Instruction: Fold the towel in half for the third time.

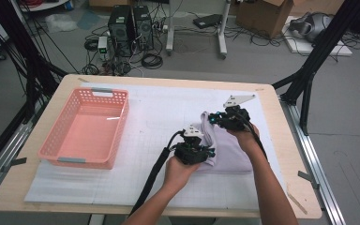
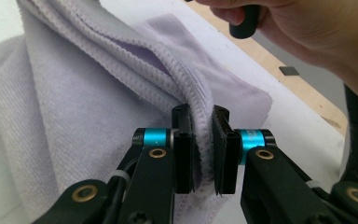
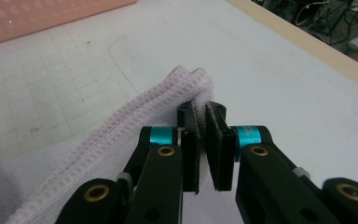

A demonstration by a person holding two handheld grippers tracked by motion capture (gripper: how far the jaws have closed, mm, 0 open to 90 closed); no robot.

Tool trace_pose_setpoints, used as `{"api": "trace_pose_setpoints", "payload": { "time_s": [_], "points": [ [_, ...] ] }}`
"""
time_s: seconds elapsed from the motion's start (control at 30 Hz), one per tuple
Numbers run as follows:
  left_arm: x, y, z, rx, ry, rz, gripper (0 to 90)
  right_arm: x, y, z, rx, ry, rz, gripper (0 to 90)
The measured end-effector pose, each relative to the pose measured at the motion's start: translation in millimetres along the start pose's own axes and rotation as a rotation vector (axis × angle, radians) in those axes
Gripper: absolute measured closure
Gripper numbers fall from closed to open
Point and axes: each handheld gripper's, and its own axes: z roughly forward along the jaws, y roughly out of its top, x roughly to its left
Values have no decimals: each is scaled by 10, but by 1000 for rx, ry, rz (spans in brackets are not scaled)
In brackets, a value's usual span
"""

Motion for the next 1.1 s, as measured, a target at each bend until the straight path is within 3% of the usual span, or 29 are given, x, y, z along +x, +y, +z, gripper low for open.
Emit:
{"api": "trace_pose_setpoints", "payload": {
  "time_s": [0.17, 0.2, 0.23, 0.27, 0.3, 0.33, 0.47, 0.53, 0.63, 0.73, 0.87, 0.97, 1.1],
  "points": [
    [-57, -15, 174, 0, -3, 17, 780, -89, -133, -91, 6, -26, 16, 850],
    [-57, -15, 174, 0, -3, 17, 739, -102, -156, -104, 6, -28, 19, 850],
    [-71, -29, 187, -25, 1, 68, 662, -113, -177, -119, 10, -31, 23, 851],
    [-71, -29, 187, -25, 1, 68, 588, -113, -177, -119, 10, -31, 23, 851],
    [-70, -33, 160, -50, 13, 125, 510, -144, -230, -136, 20, -38, 20, 851],
    [-61, -33, 132, -65, 21, 149, 453, -155, -250, -139, 24, -41, 21, 851],
    [-23, -44, 8, -109, 28, 179, 381, -210, -345, -168, 26, -51, 40, 851],
    [52, -76, -135, -133, 62, 200, 373, -229, -378, -186, 32, -63, 44, 852],
    [135, -118, -229, -155, 65, 195, 357, -259, -428, -225, 37, -83, 56, 852],
    [305, -223, -372, -180, 109, 178, 352, -291, -486, -263, 39, -105, 70, 851],
    [400, -301, -462, -180, 122, 194, 325, -310, -554, -292, 66, -127, 84, 836],
    [491, -372, -543, -185, 135, 191, 318, -327, -616, -396, 65, -183, 139, 693],
    [607, -447, -626, -186, 148, 164, 271, -302, -632, -566, 27, -231, 158, 631]
  ]
}}
